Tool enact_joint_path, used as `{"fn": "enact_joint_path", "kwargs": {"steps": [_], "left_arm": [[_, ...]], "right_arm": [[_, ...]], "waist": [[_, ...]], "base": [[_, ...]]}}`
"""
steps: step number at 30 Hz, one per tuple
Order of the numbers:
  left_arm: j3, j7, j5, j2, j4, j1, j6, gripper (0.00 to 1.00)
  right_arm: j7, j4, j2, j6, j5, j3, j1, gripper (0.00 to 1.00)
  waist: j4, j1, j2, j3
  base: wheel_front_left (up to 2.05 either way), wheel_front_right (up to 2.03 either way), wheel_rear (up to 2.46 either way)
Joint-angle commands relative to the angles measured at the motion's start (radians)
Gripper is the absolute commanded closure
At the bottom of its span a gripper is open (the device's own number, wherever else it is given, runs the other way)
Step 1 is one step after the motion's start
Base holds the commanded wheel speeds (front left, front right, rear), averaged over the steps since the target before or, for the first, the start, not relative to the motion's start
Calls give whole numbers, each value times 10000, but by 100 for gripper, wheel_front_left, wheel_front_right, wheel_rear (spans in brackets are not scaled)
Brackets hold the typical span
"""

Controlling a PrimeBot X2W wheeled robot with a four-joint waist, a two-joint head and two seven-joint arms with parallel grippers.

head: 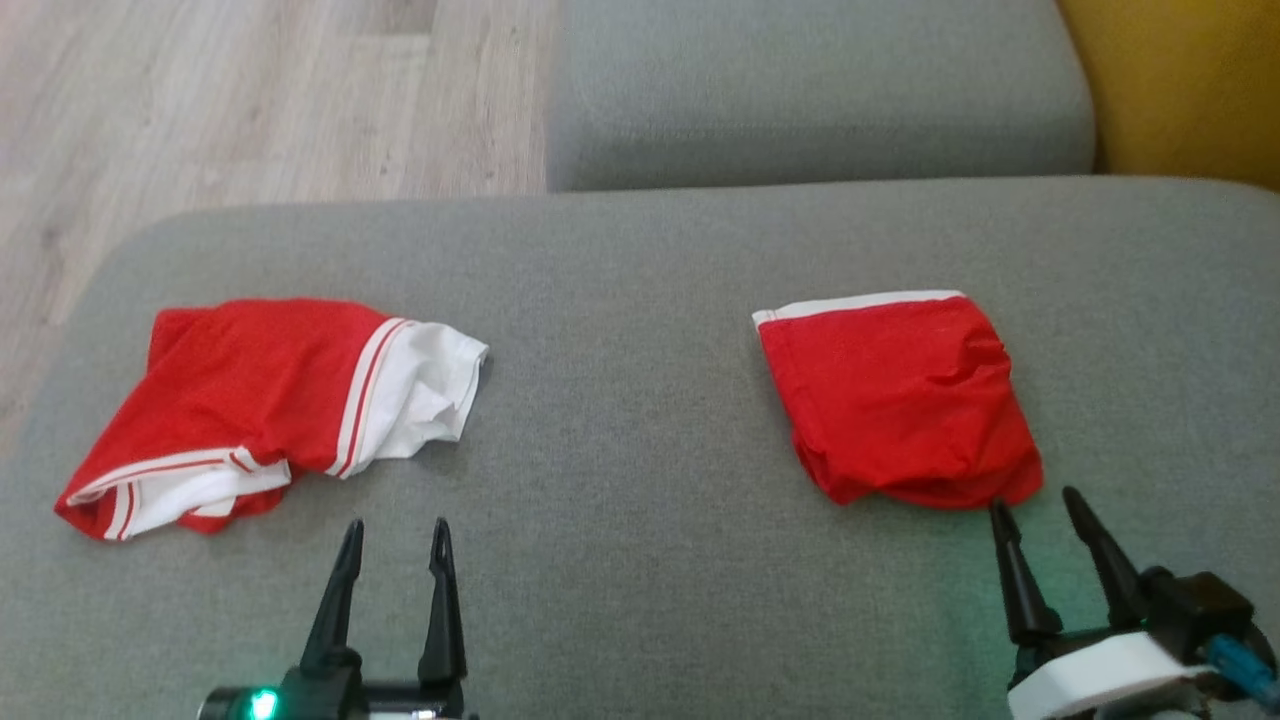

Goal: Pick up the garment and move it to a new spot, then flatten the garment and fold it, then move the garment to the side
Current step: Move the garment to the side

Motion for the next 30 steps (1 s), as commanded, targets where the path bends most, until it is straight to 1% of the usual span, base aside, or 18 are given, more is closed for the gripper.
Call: {"fn": "enact_joint_path", "kwargs": {"steps": [1, 7, 9, 12, 17, 22, 23, 24, 25, 27, 30], "left_arm": [[278, -51, 84, -70, -348, -564, 6, 0], [141, -51, 217, -70, -534, -1166, 12, 0], [17, -51, 303, -70, -497, -1352, -47, 0], [-209, -51, 384, -70, -469, -1626, -74, 0], [-615, -51, 334, -70, -449, -1930, 34, 0], [-889, -51, 281, -70, -451, -2106, 142, 0], [-938, -51, 275, -70, -468, -2161, 176, 0], [-943, -51, 274, -70, -485, -2186, 195, 0], [-934, -51, 273, -70, -504, -2209, 209, 0], [-907, -51, 272, -70, -540, -2249, 241, 0], [-896, -51, 248, -70, -606, -2321, 270, 0]], "right_arm": [[-135, -282, -260, -7, 65, 122, -512, 0], [-135, -95, -673, -7, 323, -244, -1507, 0], [-135, 233, -866, -7, 428, -343, -1906, 0], [-48, 1047, -1230, -7, 584, -426, -2600, 0], [817, 2446, -1666, -7, 968, -343, -3710, 0], [1750, 3554, -1845, -7, 1797, 354, -4531, 0], [2272, 3848, -1878, -7, 2356, 858, -4733, 50], [2507, 3905, -1911, -7, 2670, 1140, -4817, 71], [2703, 3920, -1959, -7, 2988, 1390, -4896, 100], [2851, 3788, -2151, -7, 3522, 1892, -5046, 100], [2483, 3704, -2655, -7, 3965, 2213, -5323, 100]], "waist": [[59, 0, 0, 196], [257, 0, 0, 1319], [315, 0, 0, 1578], [367, 0, 0, 1847], [434, 0, 0, 2146], [473, 0, 0, 2397], [480, 0, 0, 2494], [470, 0, 0, 2548], [452, 0, 0, 2609], [395, 0, 0, 2735], [245, 0, 0, 2965]], "base": [[0, 0, 0], [0, 0, 0], [0, 0, 0], [0, 0, 0], [0, 0, 0], [0, 0, 0], [0, 0, 0], [0, 0, 0], [0, 0, 0], [0, 0, 0], [0, 0, 0]]}}
